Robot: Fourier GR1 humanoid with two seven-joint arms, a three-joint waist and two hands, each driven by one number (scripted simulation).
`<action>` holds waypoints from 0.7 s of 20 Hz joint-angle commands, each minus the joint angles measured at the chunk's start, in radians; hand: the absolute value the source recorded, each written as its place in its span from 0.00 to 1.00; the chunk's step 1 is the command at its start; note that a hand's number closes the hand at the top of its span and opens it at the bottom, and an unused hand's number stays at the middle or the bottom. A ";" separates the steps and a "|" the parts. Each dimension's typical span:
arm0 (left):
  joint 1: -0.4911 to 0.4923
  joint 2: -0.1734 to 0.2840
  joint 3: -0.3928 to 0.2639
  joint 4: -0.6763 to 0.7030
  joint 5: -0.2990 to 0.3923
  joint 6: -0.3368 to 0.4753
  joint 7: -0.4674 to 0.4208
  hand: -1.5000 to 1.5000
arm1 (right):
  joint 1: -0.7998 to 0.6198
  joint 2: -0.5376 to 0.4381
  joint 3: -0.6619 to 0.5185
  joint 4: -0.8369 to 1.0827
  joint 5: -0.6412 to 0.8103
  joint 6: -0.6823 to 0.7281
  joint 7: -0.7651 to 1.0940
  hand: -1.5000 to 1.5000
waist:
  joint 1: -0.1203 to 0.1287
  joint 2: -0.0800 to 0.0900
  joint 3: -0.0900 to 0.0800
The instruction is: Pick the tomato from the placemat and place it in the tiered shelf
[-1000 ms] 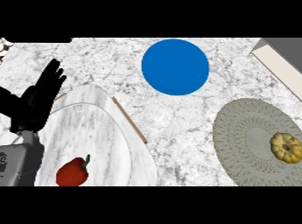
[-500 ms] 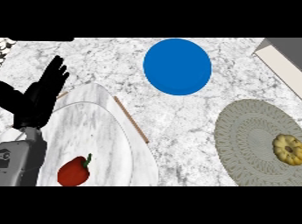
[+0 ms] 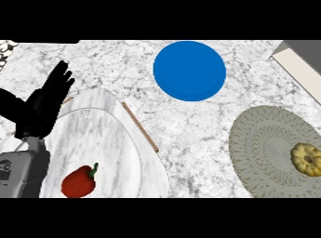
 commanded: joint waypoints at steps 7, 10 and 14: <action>0.026 0.013 0.011 -0.010 -0.005 -0.002 -0.006 0.50 | 0.105 -0.249 -0.073 0.190 -0.074 0.334 -0.039 0.00 | -0.017 0.002 0.003; -0.010 -0.004 0.005 -0.013 -0.008 0.027 0.030 0.50 | 0.124 -0.313 -0.092 0.217 -0.094 0.432 -0.049 0.00 | -0.021 0.001 0.005; -0.010 0.010 0.020 -0.056 0.016 0.020 0.066 0.50 | 0.202 -0.349 -0.133 0.256 -0.134 0.562 -0.131 0.00 | -0.030 -0.005 0.006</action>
